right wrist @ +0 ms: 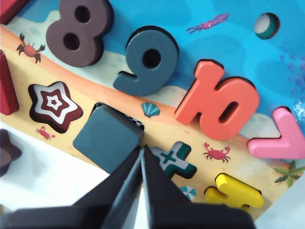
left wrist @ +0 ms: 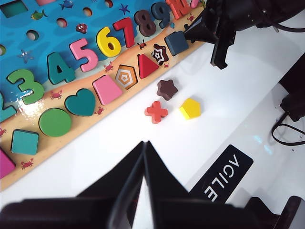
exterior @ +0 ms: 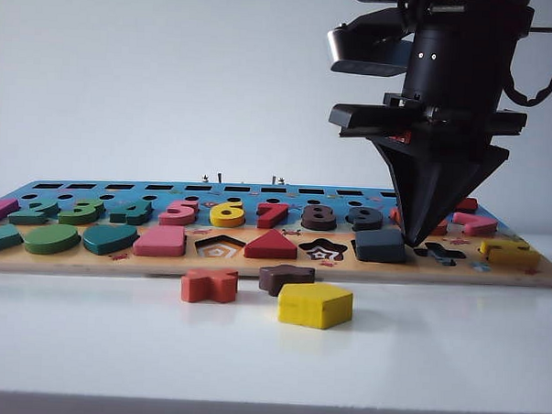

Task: Insert the cube into the slot.

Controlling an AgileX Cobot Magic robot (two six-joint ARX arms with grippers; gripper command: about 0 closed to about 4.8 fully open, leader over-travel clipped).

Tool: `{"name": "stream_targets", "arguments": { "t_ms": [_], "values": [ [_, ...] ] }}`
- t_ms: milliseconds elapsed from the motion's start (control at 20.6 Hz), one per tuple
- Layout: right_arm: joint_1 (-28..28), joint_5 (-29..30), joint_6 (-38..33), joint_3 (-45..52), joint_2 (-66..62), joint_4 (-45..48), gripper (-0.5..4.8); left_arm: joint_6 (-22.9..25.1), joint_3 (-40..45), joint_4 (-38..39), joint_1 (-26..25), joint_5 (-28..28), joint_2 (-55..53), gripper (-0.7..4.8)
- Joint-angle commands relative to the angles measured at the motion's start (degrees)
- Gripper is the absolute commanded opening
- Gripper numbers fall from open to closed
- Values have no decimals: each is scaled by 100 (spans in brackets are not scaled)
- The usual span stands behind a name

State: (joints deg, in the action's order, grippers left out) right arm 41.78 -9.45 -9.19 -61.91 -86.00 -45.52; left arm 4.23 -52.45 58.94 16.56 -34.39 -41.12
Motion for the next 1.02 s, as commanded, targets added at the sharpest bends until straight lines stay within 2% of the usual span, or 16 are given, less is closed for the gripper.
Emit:
{"name": "stream_targets", "arguments": {
  "t_ms": [48, 1018],
  "values": [
    [0, 2, 24, -13, 22, 61, -8, 28, -26, -81, 4, -11, 0, 17],
    [2, -129, 39, -22, 94, 101, -8, 28, -22, -81, 4, -11, 0, 17]
  ]
}}
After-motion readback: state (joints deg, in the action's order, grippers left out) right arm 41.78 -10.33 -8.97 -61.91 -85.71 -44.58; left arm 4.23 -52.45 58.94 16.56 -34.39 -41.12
